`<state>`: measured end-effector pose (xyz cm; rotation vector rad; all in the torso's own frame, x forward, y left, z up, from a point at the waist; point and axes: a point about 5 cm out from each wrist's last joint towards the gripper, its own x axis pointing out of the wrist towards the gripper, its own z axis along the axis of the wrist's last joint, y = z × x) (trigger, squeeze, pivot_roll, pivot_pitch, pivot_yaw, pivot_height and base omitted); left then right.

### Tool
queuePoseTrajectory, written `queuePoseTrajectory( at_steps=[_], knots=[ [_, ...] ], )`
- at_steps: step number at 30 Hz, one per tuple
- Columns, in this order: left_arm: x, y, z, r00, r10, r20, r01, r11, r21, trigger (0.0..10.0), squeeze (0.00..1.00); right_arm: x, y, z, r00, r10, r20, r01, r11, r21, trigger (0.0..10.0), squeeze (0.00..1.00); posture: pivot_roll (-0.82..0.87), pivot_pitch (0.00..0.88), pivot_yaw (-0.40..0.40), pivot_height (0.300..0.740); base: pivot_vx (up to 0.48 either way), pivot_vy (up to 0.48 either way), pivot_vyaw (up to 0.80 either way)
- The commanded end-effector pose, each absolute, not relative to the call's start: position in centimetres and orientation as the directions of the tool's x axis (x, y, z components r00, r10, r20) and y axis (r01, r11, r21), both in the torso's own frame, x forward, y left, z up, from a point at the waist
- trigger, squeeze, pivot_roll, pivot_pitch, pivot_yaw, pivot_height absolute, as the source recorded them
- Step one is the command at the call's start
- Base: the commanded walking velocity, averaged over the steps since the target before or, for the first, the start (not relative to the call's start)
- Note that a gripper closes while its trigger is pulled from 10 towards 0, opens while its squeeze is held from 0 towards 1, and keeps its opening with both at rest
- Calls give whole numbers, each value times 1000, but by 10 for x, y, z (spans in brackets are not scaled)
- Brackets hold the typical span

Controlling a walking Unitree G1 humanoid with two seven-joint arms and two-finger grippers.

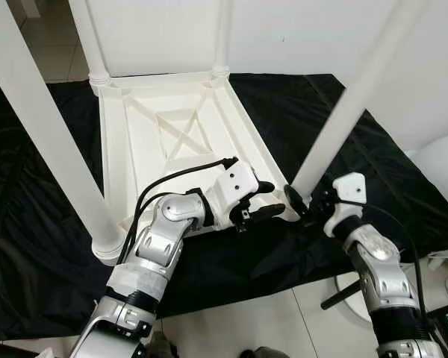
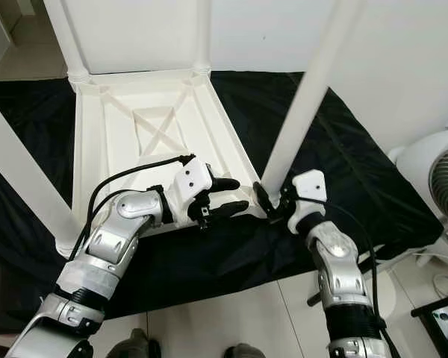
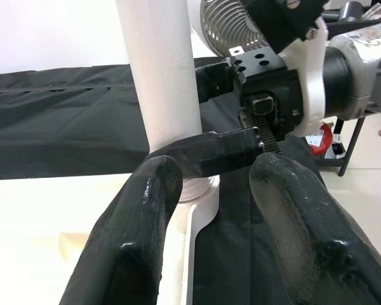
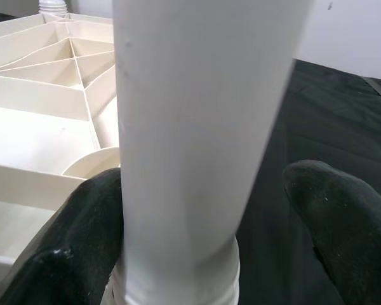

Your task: Building children table

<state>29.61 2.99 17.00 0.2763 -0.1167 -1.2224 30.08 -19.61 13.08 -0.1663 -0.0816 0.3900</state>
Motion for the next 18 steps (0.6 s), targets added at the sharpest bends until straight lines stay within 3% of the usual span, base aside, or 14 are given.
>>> queuePoseTrajectory(
  at_steps=[1, 2, 3, 4, 5, 6, 18],
  knots=[
    [302, 30, 173, 432, -901, -31, 868, 406, 286, 10000, 0, 305, -196, 128, 910, 412, 35, -401, 899, -175, 10000, 0, 16, 1, -29, 740, 0, 0, 0],
    [302, 30, 173, 429, -903, -32, 868, 403, 289, 10000, 0, 309, -194, 129, 900, 433, 39, -420, 890, -179, 9843, 0, 17, 0, -30, 740, 0, 0, 0],
    [302, 30, 174, 428, -903, -33, 869, 401, 291, 10000, 0, 312, -192, 130, 895, 445, 41, -430, 883, -186, 6118, 0, 17, 0, -30, 740, 0, 0, 0],
    [302, 30, 174, 428, -903, -33, 869, 401, 291, 10000, 0, 312, -192, 130, 895, 445, 41, -430, 883, -186, 6118, 0, 17, 0, -30, 740, 0, 0, 0],
    [302, 30, 174, 426, -904, -33, 869, 399, 292, 10000, 0, 314, -190, 130, 887, 460, 41, -445, 875, -190, 4471, 0, 17, 0, -30, 740, 0, 0, 0],
    [302, 29, 174, 426, -904, -33, 869, 398, 293, 10000, 0, 316, -189, 130, 881, 471, 39, -455, 868, -199, 275, 0, 23, 0, -31, 740, 0, 0, 0],
    [301, 26, 175, 418, -908, -26, 871, 393, 294, 10000, 0, 316, -189, 122, 861, 508, 26, -496, 850, -178, 0, 0, 26, 0, -37, 740, 0, 0, 0]
  ],
)
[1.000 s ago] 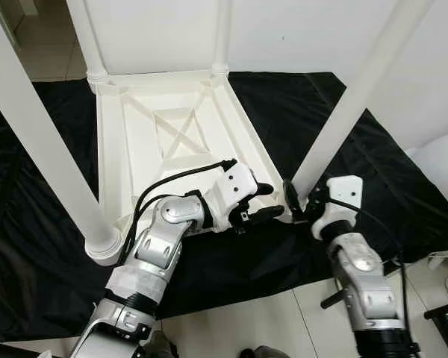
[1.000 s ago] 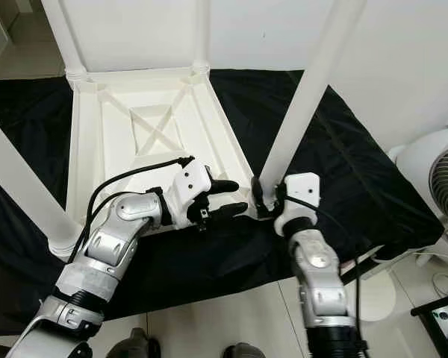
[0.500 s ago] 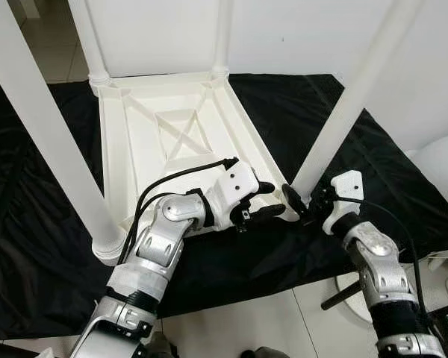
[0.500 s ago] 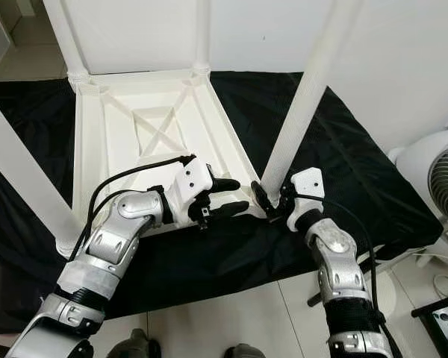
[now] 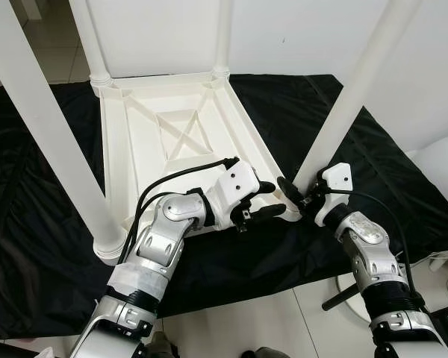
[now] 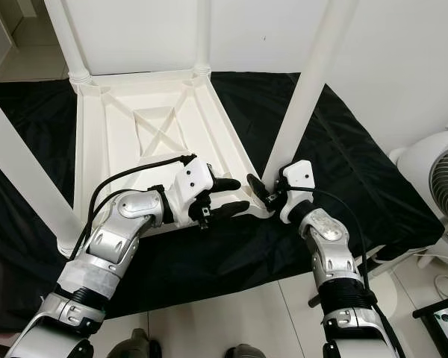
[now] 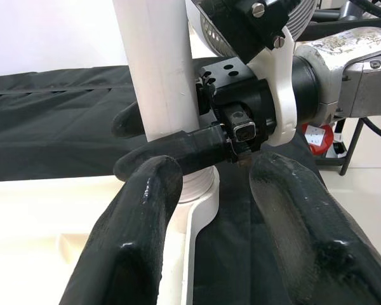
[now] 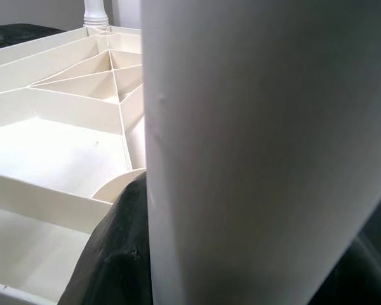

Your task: Building children table

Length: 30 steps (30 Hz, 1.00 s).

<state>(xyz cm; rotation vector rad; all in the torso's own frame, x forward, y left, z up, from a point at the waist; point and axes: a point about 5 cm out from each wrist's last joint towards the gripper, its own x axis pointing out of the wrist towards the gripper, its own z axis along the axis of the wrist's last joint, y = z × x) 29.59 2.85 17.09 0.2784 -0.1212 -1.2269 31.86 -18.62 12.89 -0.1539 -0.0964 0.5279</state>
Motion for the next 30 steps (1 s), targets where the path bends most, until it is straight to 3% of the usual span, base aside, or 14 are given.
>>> queuePoseTrajectory(
  at_steps=[1, 4, 5, 14, 22, 27, 30],
  knots=[
    [301, 26, 175, 418, -908, -26, 871, 393, 294, 10000, 0, 316, -189, 122, 861, 508, 26, -496, 850, -178, 0, 0, 26, 0, -37, 740, 0, 0, 0],
    [300, 26, 175, 416, -909, -26, 873, 390, 294, 10000, 0, 314, -194, 120, 882, 470, 29, -461, 874, -151, 0, 0, 25, 0, -40, 740, 0, 0, 0],
    [300, 26, 175, 415, -909, -27, 873, 390, 293, 10000, 0, 313, -196, 121, 893, 447, 48, -439, 890, -121, 10000, 0, 25, 0, -40, 740, 0, 0, 0],
    [299, 27, 173, 412, -910, -31, 875, 387, 290, 10000, 0, 312, -205, 132, 977, 195, 88, -186, 977, -103, 10000, 0, 20, 0, -45, 740, 0, 0, 0],
    [298, 27, 172, 412, -911, -31, 877, 387, 285, 10000, 0, 305, -187, 133, 995, 21, 94, -18, 999, -31, 10000, 0, 14, 0, -43, 740, 0, 0, 0],
    [297, 25, 171, 406, -913, -35, 880, 381, 284, 10000, 0, 298, -171, 128, 969, -243, 41, 243, 970, 16, 10000, 0, 15, 0, -50, 740, 0, 0, 0],
    [297, 25, 171, 408, -912, -35, 879, 382, 285, 10000, 0, 297, -168, 129, 963, -267, 40, 266, 963, 26, 10000, 0, 23, 0, -56, 740, 0, 0, 0]
  ],
)
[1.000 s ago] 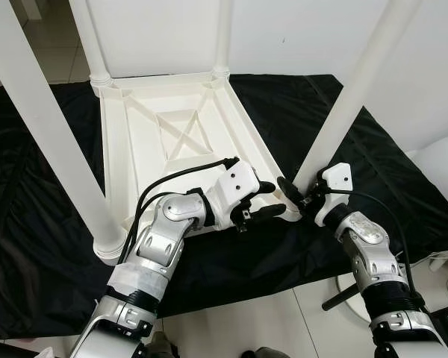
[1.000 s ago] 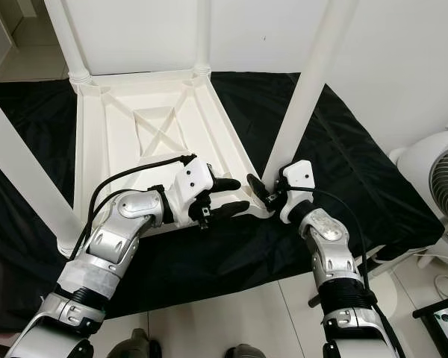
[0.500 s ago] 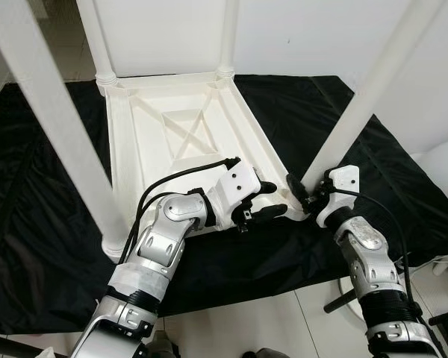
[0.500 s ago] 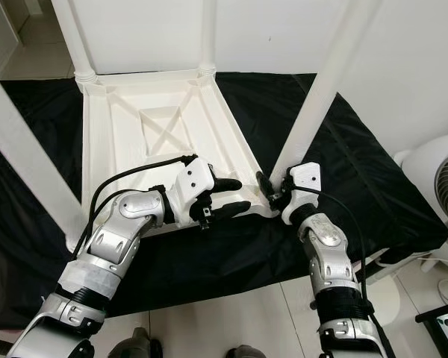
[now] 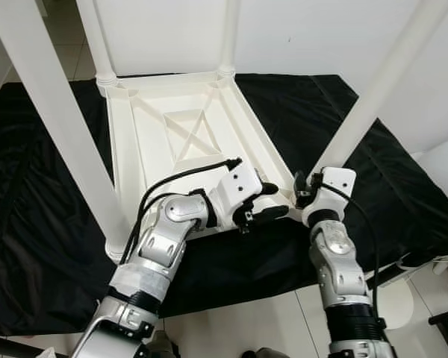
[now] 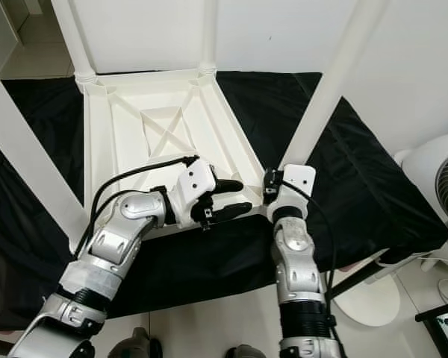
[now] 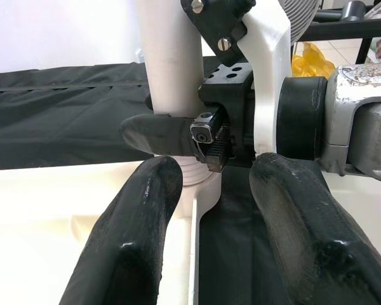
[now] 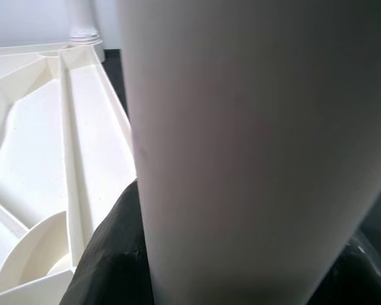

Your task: Building children table

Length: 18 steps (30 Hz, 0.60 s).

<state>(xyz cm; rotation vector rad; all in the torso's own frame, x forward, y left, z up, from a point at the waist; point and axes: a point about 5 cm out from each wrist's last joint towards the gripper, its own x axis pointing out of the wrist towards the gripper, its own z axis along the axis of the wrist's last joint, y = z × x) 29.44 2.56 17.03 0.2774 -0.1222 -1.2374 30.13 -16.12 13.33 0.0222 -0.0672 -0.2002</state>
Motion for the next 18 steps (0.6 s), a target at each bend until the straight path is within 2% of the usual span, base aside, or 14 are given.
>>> queuePoseTrajectory(
  at_steps=[1, 7, 8, 9, 10, 18],
  knots=[
    [297, 26, 171, 411, -911, -33, 878, 386, 285, 10000, 0, 296, -161, 131, 958, -286, 33, 284, 957, 55, 10000, 0, 27, 0, -56, 740, 0, 0, 0],
    [296, 25, 172, 412, -911, -28, 877, 389, 283, 10000, 0, 296, -151, 137, 967, -252, 43, 249, 966, 70, 10000, 0, 23, 0, -56, 740, 0, 0, 0],
    [296, 25, 172, 411, -911, -28, 878, 387, 283, 10000, 0, 295, -152, 138, 966, -254, 43, 251, 966, 68, 10000, 51, 22, 0, -58, 740, 0, 0, 0],
    [296, 25, 172, 411, -911, -28, 878, 387, 283, 10000, 0, 295, -152, 138, 966, -254, 43, 251, 966, 68, 10000, 51, 22, 0, -58, 740, 0, 0, 0],
    [296, 24, 172, 410, -911, -29, 878, 386, 284, 10000, 0, 294, -154, 138, 965, -259, 43, 256, 964, 67, 10000, 1000, 23, 0, -58, 740, 0, 0, 0],
    [296, 25, 172, 414, -910, -27, 876, 391, 283, 10000, 0, 292, -156, 139, 972, -231, 46, 228, 972, 59, 10000, 1000, 24, 0, -64, 740, 0, 0, 0]
  ],
)
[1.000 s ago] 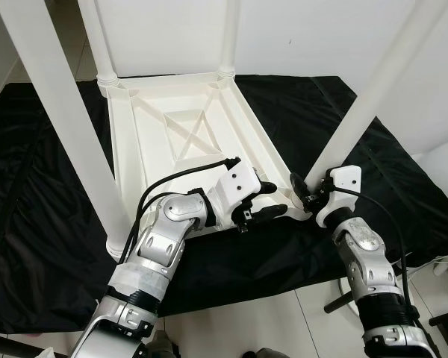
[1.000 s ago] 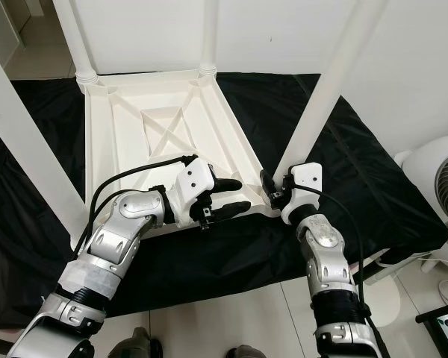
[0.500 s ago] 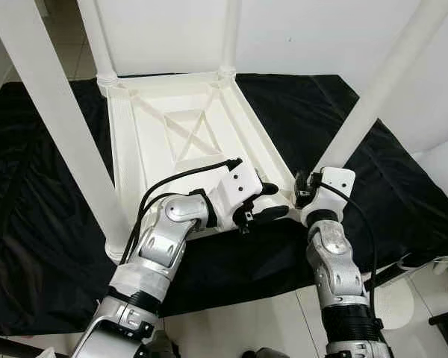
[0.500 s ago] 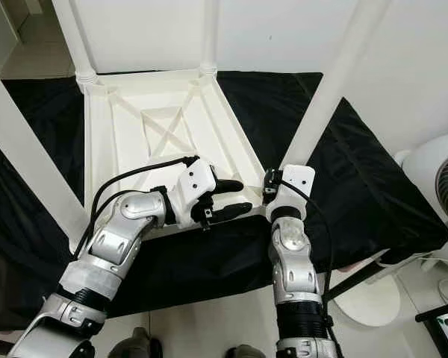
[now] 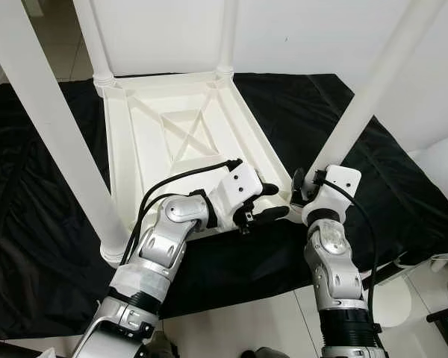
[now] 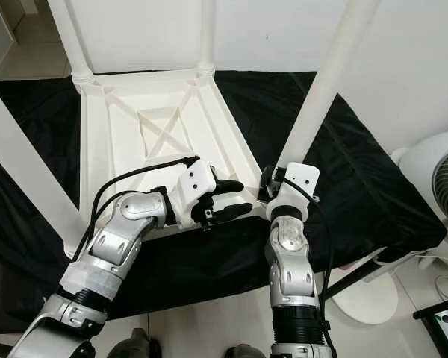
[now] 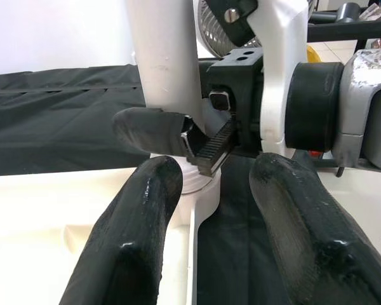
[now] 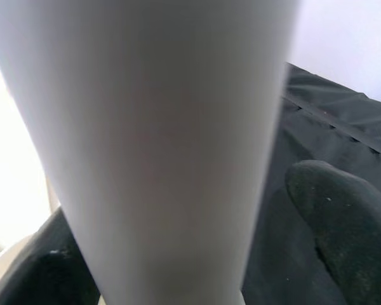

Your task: Building children table

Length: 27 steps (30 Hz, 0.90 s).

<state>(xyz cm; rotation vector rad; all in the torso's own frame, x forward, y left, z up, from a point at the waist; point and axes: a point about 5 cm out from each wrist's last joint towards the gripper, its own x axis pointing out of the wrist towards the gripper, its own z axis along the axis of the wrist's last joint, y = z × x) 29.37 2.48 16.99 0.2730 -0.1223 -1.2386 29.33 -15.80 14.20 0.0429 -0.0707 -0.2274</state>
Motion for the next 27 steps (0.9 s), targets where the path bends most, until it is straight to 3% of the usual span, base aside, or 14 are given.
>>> queuePoseTrajectory(
  at_steps=[1, 5, 7, 8, 14, 21, 22, 23, 24, 27],
  knots=[
    [296, 24, 172, 416, -909, -26, 875, 393, 283, 10000, 0, 291, -157, 138, 986, -158, 46, 157, 987, 29, 10000, 1000, 27, 2, -66, 740, 0, 0, 0],
    [296, 24, 173, 419, -908, -24, 874, 396, 282, 10000, 0, 287, -168, 137, 999, -25, 37, 26, 999, -35, 10000, 1000, 22, 6, -63, 740, 0, 0, 0],
    [296, 24, 173, 419, -908, -24, 874, 396, 282, 10000, 0, 287, -168, 137, 999, -25, 37, 26, 999, -35, 10000, 1000, 22, 6, -63, 740, 0, 0, 0],
    [296, 24, 173, 419, -908, -24, 874, 396, 282, 10000, 0, 284, -178, 139, 998, 38, 46, -34, 997, -70, 10000, 0, 16, 6, -60, 740, 0, 0, 0],
    [298, 22, 173, 416, -909, -22, 876, 394, 280, 10000, 0, 286, -199, 145, 977, 204, 64, -190, 966, -174, 10000, 0, -4, 11, -40, 740, 0, 0, 0],
    [300, 22, 175, 403, -915, -26, 879, 379, 290, 10000, 0, 297, -191, 137, 938, 345, 30, -332, 921, -202, 10000, 0, -4, 6, -20, 740, 0, 0, 0],
    [300, 22, 176, 402, -915, -27, 879, 378, 291, 10000, 0, 298, -189, 136, 929, 370, 19, -358, 911, -205, 7569, 0, -3, 4, -19, 740, 0, 0, 0],
    [301, 21, 177, 402, -915, -25, 878, 378, 294, 10000, 0, 300, -186, 133, 919, 395, 6, -386, 902, -194, 2784, 0, 2, 1, -18, 740, 0, 0, 0],
    [302, 21, 178, 403, -915, -24, 878, 379, 294, 10000, 0, 301, -183, 131, 910, 415, -4, -408, 894, -186, 0, 0, 2, 1, -18, 740, 0, 0, 0],
    [302, 21, 179, 402, -915, -23, 877, 378, 296, 10000, 0, 301, -182, 130, 902, 432, -10, -428, 889, -164, 0, 0, 5, 3, -17, 740, 0, 0, 0]
  ],
)
